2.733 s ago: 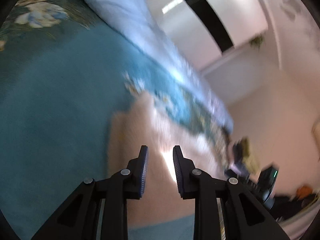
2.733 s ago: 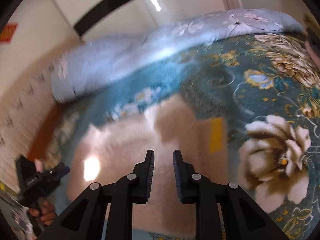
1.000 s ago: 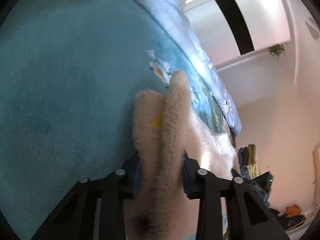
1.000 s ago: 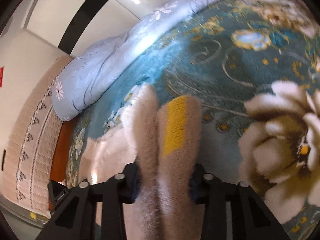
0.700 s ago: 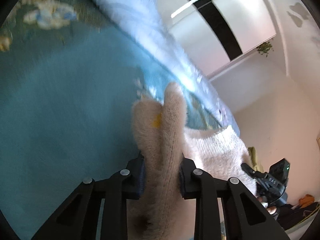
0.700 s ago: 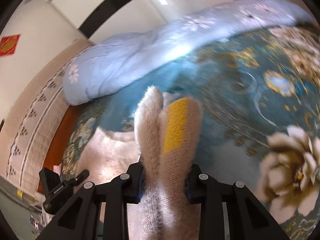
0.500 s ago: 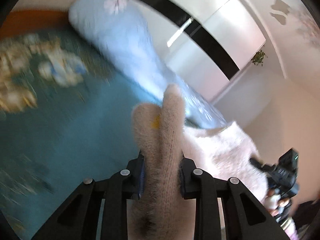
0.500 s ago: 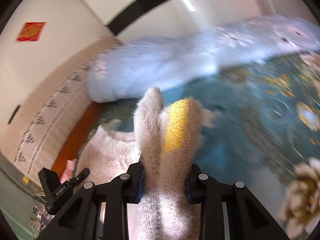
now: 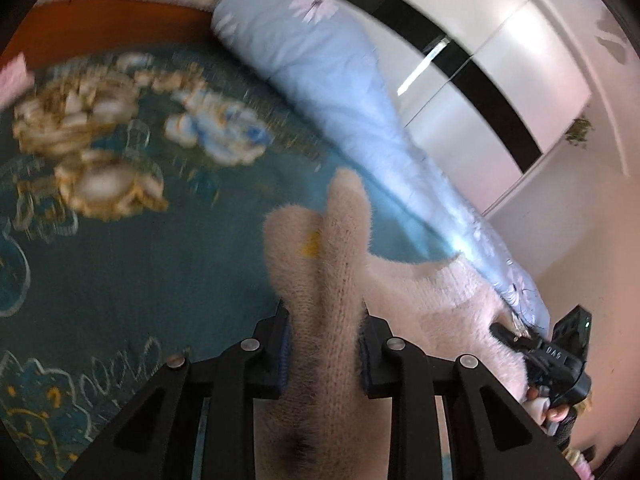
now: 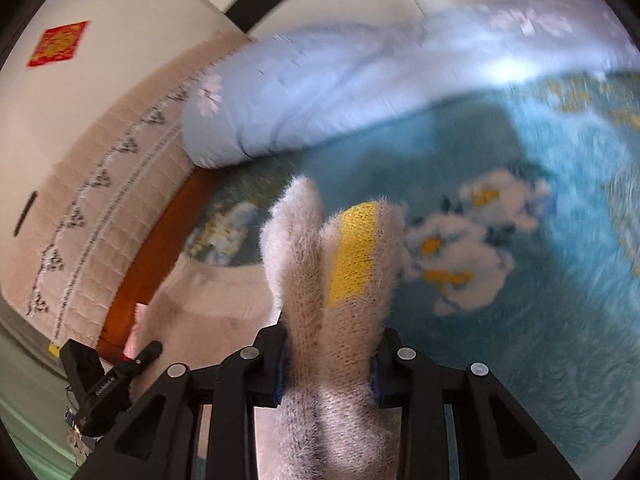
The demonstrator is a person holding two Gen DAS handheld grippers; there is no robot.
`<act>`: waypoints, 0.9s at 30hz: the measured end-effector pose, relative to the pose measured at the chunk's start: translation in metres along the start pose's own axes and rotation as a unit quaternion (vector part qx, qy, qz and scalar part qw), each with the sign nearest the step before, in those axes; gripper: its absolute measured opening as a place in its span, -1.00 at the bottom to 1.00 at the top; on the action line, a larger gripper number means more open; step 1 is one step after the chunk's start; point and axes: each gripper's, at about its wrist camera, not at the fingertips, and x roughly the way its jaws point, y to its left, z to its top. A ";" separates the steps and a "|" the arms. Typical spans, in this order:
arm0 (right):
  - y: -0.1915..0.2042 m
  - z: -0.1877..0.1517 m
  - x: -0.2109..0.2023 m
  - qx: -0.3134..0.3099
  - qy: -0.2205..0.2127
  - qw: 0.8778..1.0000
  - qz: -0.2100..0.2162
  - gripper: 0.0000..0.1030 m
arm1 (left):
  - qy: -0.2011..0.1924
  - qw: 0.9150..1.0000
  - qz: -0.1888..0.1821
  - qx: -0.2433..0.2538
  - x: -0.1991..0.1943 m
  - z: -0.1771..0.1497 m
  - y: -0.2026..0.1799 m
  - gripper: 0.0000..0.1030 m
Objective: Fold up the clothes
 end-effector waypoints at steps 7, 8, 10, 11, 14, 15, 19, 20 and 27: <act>-0.026 -0.006 0.015 0.036 0.024 0.999 0.005 -0.38 | 0.044 0.995 -0.017 -0.086 0.014 -0.004 0.036 -0.44; -0.026 -0.005 0.015 0.037 0.026 0.999 0.006 -0.37 | 0.049 0.994 -0.022 -0.100 0.017 -0.005 0.041 -0.43; -0.028 -0.004 0.016 0.042 0.032 0.999 0.008 -0.35 | 0.053 0.991 -0.032 -0.119 0.016 -0.007 0.047 -0.42; -0.028 -0.003 0.017 0.046 0.035 0.998 0.010 -0.34 | 0.053 0.990 -0.035 -0.124 0.015 -0.007 0.048 -0.41; -0.030 -0.002 0.015 0.062 0.042 0.997 0.016 -0.28 | 0.057 0.990 -0.032 -0.127 0.015 -0.007 0.047 -0.35; -0.031 -0.003 0.013 0.066 0.044 0.997 0.016 -0.23 | 0.057 0.990 -0.029 -0.128 0.014 -0.007 0.047 -0.34; -0.036 -0.002 0.005 0.079 0.044 0.996 0.013 -0.19 | 0.039 0.992 -0.002 -0.116 0.003 -0.005 0.041 -0.27; -0.038 -0.002 0.003 0.082 0.044 0.996 0.012 -0.17 | 0.031 0.993 0.006 -0.110 -0.001 -0.004 0.039 -0.26; -0.043 0.010 -0.036 0.088 -0.003 0.994 -0.058 -0.13 | -0.011 0.994 0.056 -0.090 -0.027 0.000 0.033 -0.25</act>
